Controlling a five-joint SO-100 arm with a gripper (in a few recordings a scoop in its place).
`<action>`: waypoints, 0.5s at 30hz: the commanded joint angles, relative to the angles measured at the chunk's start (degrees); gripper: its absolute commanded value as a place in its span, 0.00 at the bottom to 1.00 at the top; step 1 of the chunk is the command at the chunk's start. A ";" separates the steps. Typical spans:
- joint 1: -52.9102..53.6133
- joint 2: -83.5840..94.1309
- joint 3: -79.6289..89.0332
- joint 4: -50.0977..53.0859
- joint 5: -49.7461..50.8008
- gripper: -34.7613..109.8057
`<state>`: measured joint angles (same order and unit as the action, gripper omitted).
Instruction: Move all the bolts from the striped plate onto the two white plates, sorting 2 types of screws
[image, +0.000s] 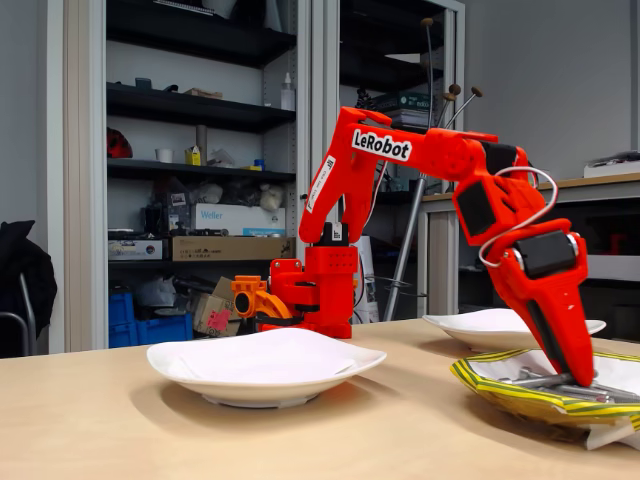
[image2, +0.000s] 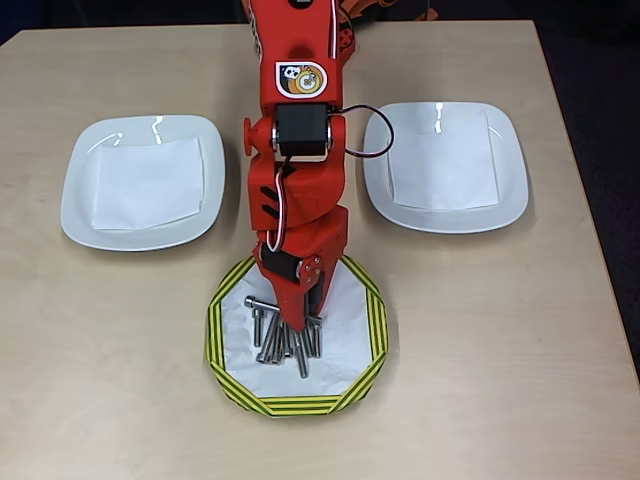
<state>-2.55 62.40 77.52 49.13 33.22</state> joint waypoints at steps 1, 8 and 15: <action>-0.18 1.58 -2.29 1.93 1.67 0.24; 1.23 0.97 -10.11 10.46 -0.26 0.24; 6.50 4.04 -17.23 25.14 -4.22 0.24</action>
<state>0.70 62.40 62.75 69.70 30.67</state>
